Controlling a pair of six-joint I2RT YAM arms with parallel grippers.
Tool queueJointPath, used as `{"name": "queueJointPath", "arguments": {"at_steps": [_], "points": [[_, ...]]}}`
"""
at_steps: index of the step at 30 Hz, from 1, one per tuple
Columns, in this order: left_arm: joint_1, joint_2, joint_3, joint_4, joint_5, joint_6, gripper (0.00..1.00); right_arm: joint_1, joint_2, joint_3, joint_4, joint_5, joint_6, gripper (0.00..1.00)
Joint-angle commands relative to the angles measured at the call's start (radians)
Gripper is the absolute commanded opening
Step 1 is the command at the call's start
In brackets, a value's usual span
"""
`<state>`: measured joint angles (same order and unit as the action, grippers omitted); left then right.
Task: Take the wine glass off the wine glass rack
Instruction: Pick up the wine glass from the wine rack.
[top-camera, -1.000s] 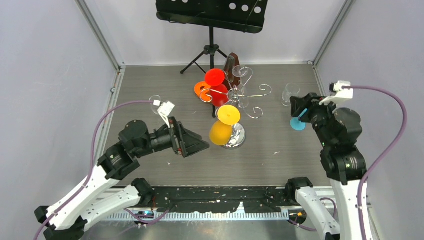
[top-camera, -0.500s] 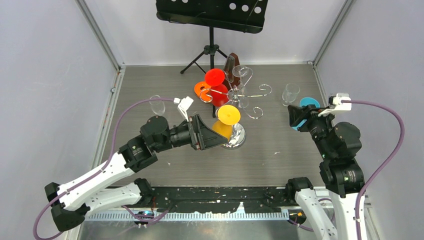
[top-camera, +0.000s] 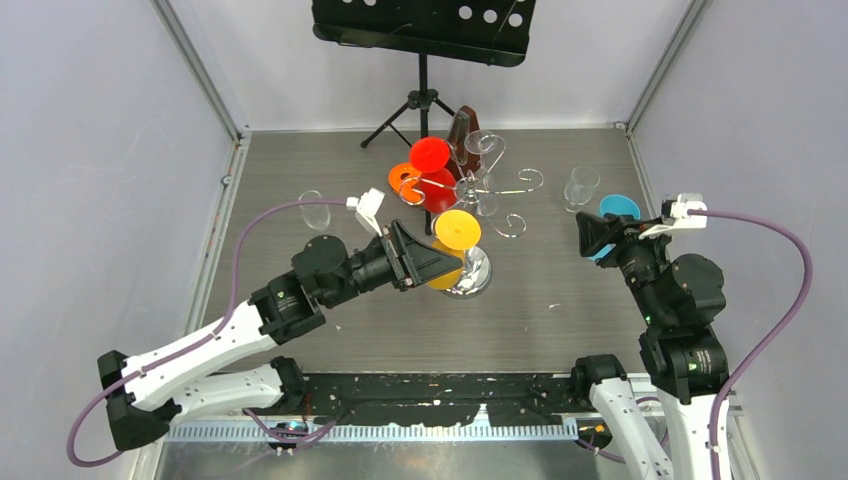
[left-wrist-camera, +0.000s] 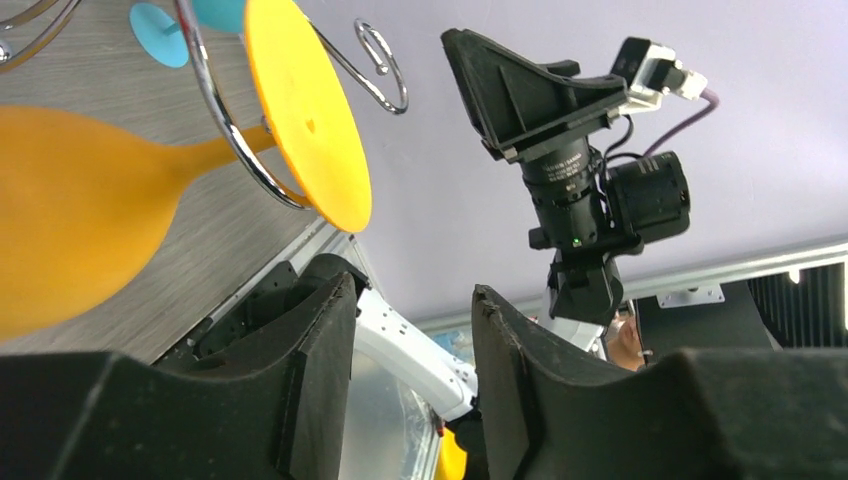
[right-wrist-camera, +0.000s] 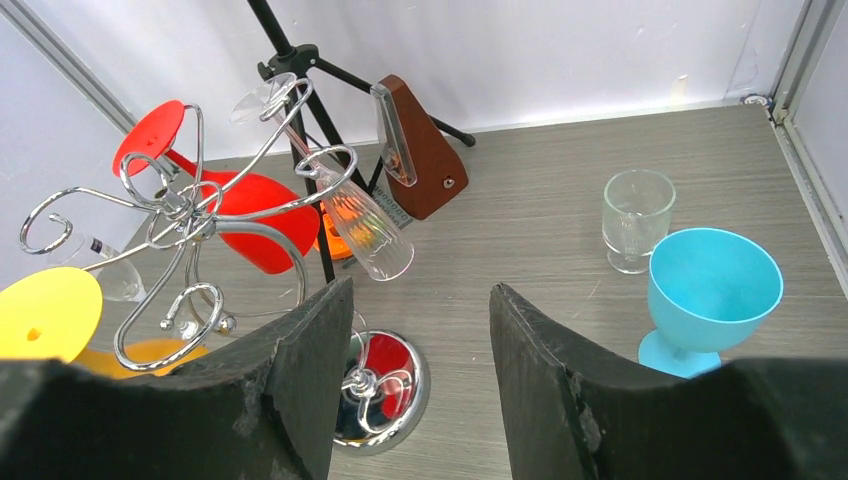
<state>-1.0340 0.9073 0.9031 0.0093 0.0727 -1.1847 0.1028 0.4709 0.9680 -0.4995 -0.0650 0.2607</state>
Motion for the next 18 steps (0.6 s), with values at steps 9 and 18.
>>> {"name": "queueJointPath", "arguments": {"at_steps": [9,18], "points": [[-0.038,0.051,0.06,0.052,-0.135,-0.039,0.38,0.003,-0.037,-0.009,0.057,0.001,-0.005,0.59],[-0.042,0.071,0.098,0.021,-0.176,-0.033,0.35,0.002,-0.051,-0.025,0.063,0.002,-0.008,0.59]]}}
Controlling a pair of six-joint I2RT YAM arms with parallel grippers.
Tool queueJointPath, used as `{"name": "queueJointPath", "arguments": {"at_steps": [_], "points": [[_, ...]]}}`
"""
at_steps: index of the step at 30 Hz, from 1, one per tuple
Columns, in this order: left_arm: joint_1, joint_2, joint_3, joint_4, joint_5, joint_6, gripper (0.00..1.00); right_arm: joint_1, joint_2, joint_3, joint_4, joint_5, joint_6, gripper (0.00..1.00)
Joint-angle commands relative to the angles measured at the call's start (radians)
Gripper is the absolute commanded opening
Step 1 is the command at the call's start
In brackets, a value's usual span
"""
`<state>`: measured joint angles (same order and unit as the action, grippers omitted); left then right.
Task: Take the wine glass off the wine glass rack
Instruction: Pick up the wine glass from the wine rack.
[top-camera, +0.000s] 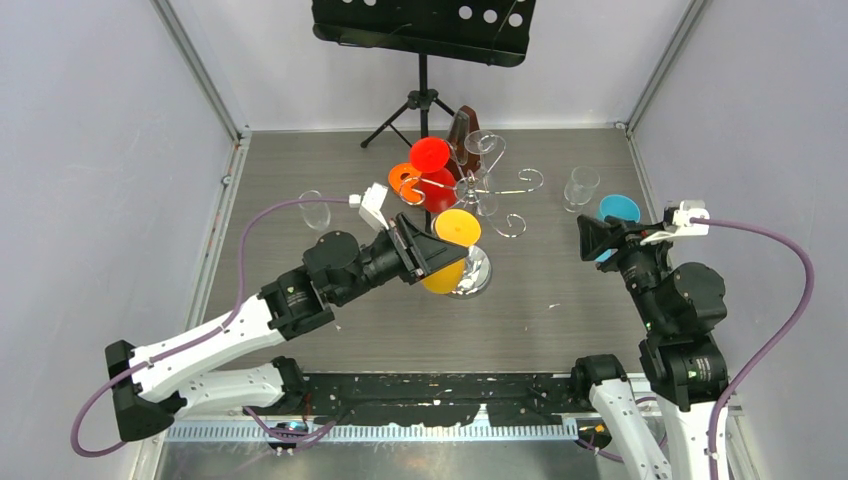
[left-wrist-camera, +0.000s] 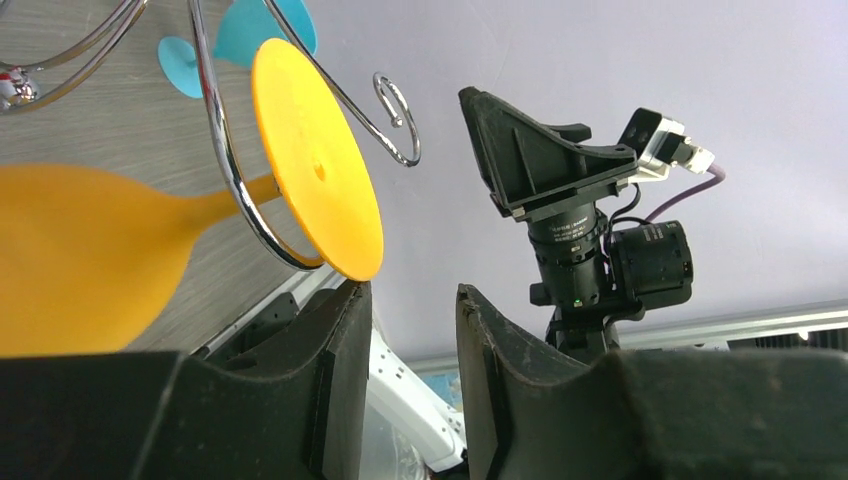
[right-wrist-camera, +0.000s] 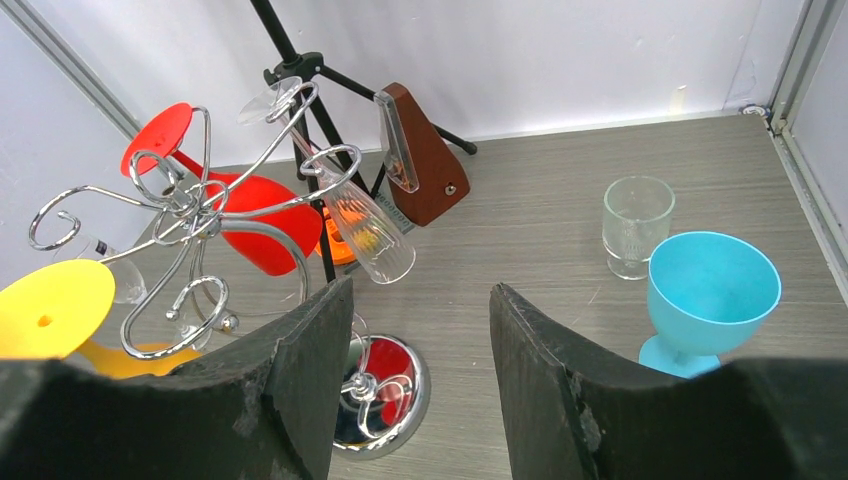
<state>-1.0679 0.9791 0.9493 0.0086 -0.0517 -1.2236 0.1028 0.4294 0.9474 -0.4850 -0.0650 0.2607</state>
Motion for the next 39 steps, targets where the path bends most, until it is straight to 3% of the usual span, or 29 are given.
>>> {"name": "queueJointPath", "arguments": {"at_steps": [1,21,39], "points": [[-0.009,-0.003,0.053,0.017,-0.06,0.009,0.35,0.002,-0.012,-0.004,0.048,0.003,-0.008,0.59],[-0.007,-0.048,0.081,-0.082,-0.158,0.067,0.33,0.015,-0.035,-0.022,0.055,0.017,-0.017,0.59],[-0.006,0.006,0.135,-0.12,-0.172,0.084,0.34,0.018,-0.06,-0.043,0.054,0.028,-0.022,0.6]]}}
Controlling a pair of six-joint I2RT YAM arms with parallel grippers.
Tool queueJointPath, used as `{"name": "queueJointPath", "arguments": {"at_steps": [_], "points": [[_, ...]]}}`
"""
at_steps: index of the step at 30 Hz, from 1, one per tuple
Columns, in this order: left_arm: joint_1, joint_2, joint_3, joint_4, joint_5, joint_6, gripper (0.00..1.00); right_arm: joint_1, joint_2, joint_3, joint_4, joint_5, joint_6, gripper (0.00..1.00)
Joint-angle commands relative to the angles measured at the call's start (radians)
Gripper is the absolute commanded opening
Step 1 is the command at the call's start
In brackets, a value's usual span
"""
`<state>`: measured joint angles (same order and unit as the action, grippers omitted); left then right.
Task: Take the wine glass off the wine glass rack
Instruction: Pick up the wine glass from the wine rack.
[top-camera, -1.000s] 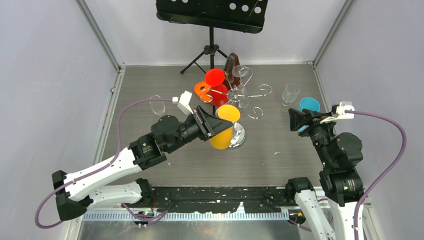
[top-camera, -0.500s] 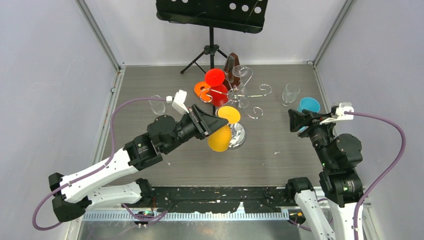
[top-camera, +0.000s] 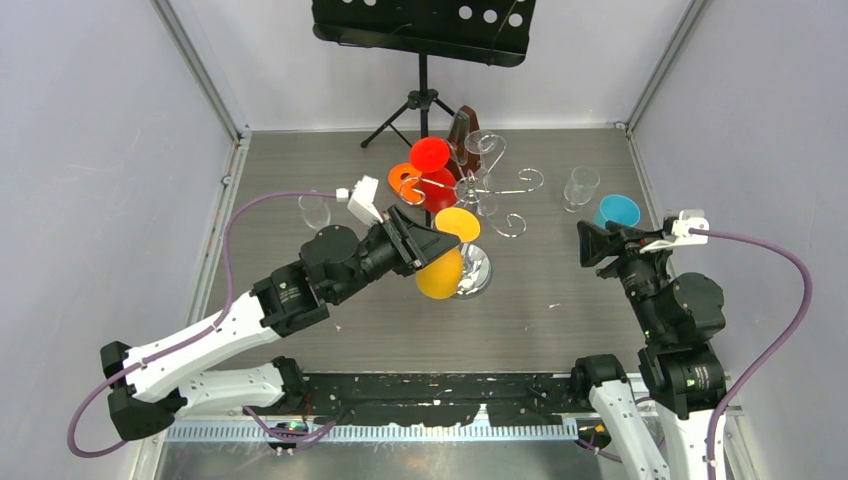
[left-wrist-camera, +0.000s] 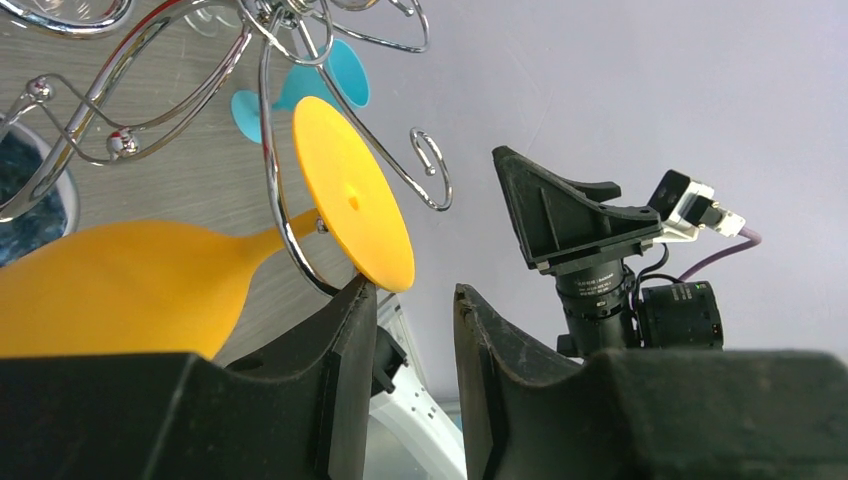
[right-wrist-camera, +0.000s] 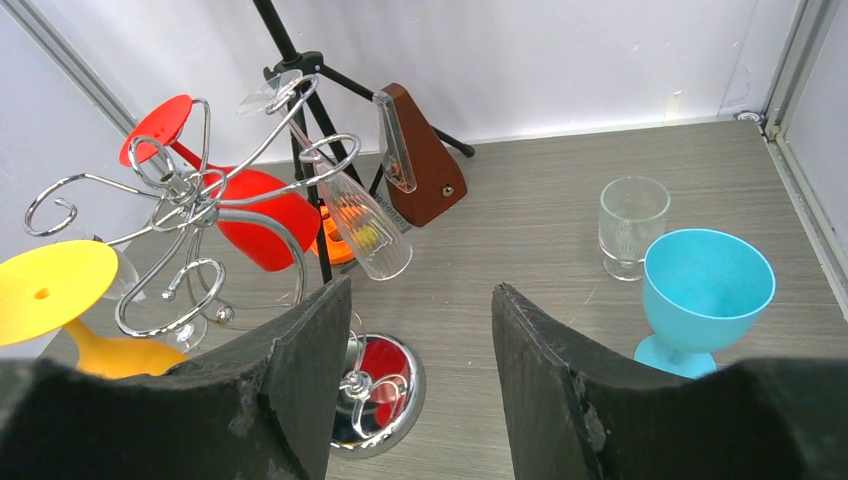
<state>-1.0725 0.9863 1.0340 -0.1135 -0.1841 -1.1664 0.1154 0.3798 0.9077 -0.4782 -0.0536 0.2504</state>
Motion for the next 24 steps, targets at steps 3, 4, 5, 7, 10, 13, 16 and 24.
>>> {"name": "queueJointPath", "arguments": {"at_steps": [3,4,5,7,10,13,16,24], "points": [[0.002,-0.003,0.052,-0.008,-0.049,0.03,0.35,0.008,-0.012,-0.003,0.047,0.021,-0.013,0.6],[0.005,-0.004,0.051,-0.011,-0.051,0.03,0.35,0.009,-0.012,-0.003,0.048,0.02,-0.013,0.6],[0.006,-0.005,0.051,-0.014,-0.053,0.031,0.35,0.009,-0.013,-0.003,0.048,0.019,-0.013,0.61],[0.011,-0.008,0.051,-0.016,-0.055,0.034,0.35,0.01,-0.013,-0.004,0.047,0.019,-0.013,0.61],[0.017,-0.01,0.05,-0.021,-0.054,0.034,0.35,0.01,-0.018,-0.006,0.047,0.02,-0.013,0.61],[0.025,-0.008,0.053,-0.027,-0.055,0.034,0.35,0.011,-0.02,-0.007,0.048,0.019,-0.013,0.61],[0.031,-0.007,0.053,-0.03,-0.055,0.034,0.35,0.011,-0.022,-0.008,0.048,0.02,-0.012,0.61],[0.058,-0.003,0.055,-0.042,-0.041,0.029,0.35,0.01,-0.027,-0.014,0.047,0.015,-0.011,0.61]]}}
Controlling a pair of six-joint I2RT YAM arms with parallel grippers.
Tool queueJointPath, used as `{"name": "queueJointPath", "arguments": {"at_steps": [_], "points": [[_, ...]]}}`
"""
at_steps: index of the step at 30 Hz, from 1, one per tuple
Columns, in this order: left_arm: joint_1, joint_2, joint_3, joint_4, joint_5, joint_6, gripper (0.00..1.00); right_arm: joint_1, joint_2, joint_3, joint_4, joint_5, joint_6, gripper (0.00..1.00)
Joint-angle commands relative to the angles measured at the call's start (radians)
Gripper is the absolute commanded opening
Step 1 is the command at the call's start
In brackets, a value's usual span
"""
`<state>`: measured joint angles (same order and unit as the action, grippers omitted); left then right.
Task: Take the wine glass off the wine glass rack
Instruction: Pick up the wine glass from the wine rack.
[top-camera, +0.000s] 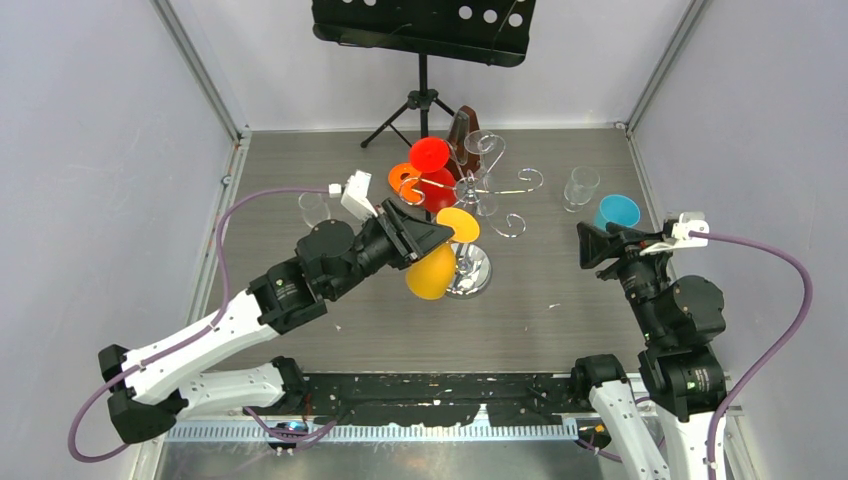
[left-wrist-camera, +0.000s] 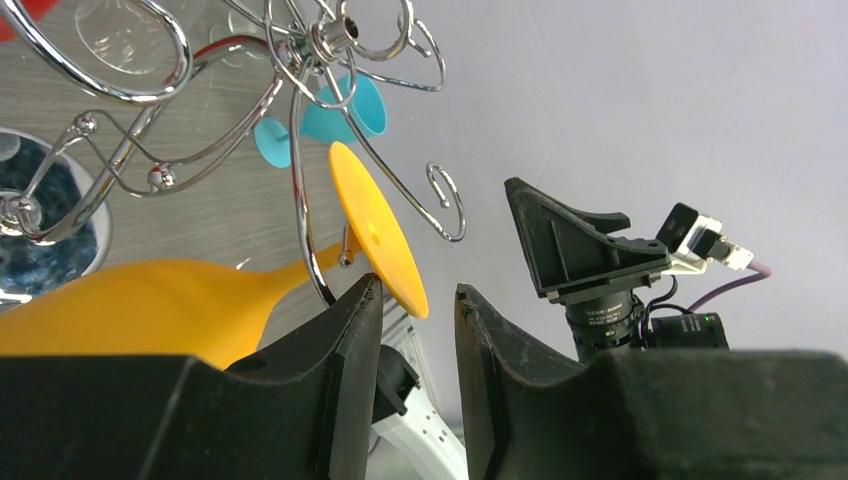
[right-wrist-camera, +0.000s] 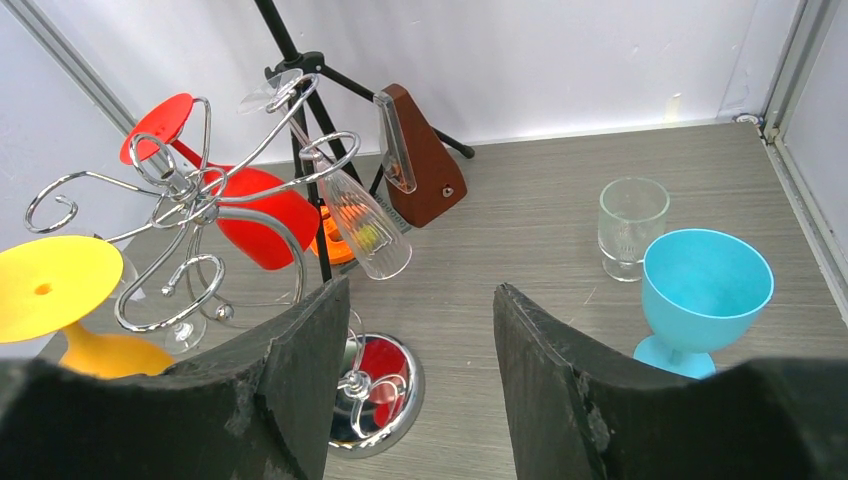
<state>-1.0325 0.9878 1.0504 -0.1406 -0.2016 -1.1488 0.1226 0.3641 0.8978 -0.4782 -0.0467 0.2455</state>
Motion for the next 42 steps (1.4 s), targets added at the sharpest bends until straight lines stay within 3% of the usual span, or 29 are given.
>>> {"name": "queueJointPath", "arguments": {"at_steps": [1,23,31,37,42], "points": [[0.022,-0.003,0.04,-0.017,-0.021,0.011,0.35,0.004,-0.011,-0.005,0.047,0.007,-0.006,0.61],[0.059,0.085,0.109,-0.089,0.114,0.033,0.35,0.022,-0.028,-0.017,0.052,0.013,-0.017,0.62],[0.063,0.096,0.105,-0.104,0.157,0.046,0.22,0.022,-0.029,-0.019,0.052,0.013,-0.018,0.62],[0.067,0.086,0.096,-0.101,0.159,0.049,0.0,0.023,-0.034,-0.021,0.052,0.015,-0.019,0.62],[0.078,0.064,0.099,-0.119,0.15,0.059,0.0,0.024,-0.032,-0.022,0.052,0.019,-0.018,0.62]]}}
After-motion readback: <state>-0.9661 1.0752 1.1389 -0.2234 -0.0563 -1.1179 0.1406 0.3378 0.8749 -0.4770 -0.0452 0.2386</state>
